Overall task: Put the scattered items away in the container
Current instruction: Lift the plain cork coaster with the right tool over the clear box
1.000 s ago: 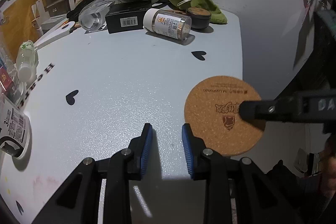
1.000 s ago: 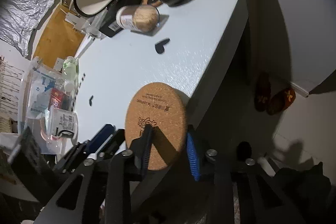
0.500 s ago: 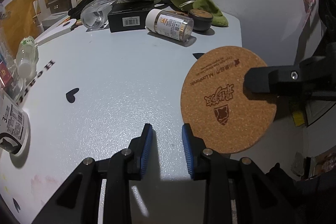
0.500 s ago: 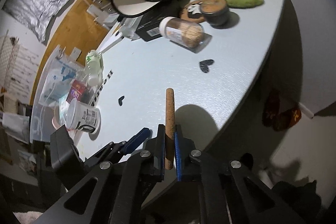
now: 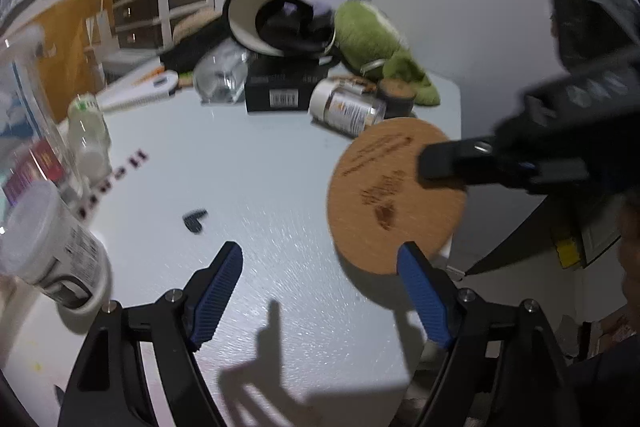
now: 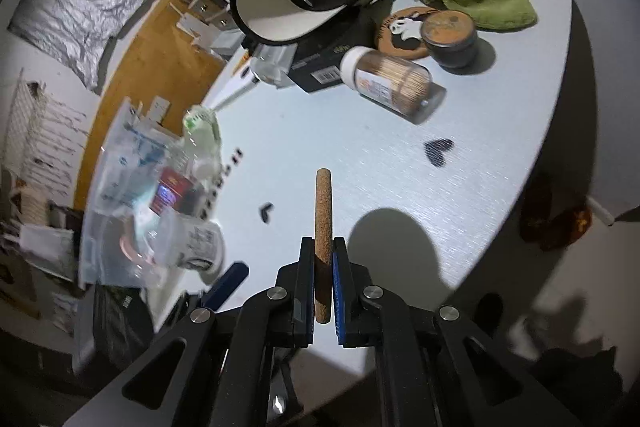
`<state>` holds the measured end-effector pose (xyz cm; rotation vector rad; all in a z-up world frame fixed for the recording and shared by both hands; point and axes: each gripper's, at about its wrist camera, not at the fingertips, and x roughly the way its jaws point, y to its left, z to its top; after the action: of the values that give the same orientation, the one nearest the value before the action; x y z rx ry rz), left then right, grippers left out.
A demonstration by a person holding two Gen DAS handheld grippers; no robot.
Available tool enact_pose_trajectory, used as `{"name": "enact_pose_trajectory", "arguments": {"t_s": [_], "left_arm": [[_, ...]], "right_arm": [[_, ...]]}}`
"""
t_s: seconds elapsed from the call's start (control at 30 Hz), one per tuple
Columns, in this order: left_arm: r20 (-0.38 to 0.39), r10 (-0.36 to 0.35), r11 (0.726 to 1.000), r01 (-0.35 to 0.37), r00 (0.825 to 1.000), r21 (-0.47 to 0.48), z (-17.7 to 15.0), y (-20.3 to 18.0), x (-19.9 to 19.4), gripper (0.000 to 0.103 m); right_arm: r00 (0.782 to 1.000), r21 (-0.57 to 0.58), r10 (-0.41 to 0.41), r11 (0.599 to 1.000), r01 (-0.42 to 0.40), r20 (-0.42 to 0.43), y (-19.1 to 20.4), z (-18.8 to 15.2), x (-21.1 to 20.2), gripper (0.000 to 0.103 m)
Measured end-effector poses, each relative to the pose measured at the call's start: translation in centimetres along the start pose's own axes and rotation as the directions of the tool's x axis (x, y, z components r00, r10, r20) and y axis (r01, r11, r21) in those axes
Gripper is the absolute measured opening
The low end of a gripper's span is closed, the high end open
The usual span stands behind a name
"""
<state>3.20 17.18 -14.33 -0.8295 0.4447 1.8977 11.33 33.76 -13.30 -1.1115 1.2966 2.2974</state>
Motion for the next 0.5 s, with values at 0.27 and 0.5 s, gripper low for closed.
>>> {"name": "enact_pose_trajectory", "arguments": {"t_s": [0.27,0.5], "left_arm": [[0.156,0.046,0.987,-0.069,0.987,0.142,0.8,-0.8,-4.0,0.079],[0.257,0.189,0.962,-0.231,0.948,0.146,2.8,1.4,-6.8,0.073]], "right_arm": [[0.995,0.016,0.1,0.995,-0.1,0.001,3.9,2.3,0.0,0.009],[0.966,0.069,0.244,0.969,-0.239,-0.09,8.8,3.3,1.7,0.009]]}}
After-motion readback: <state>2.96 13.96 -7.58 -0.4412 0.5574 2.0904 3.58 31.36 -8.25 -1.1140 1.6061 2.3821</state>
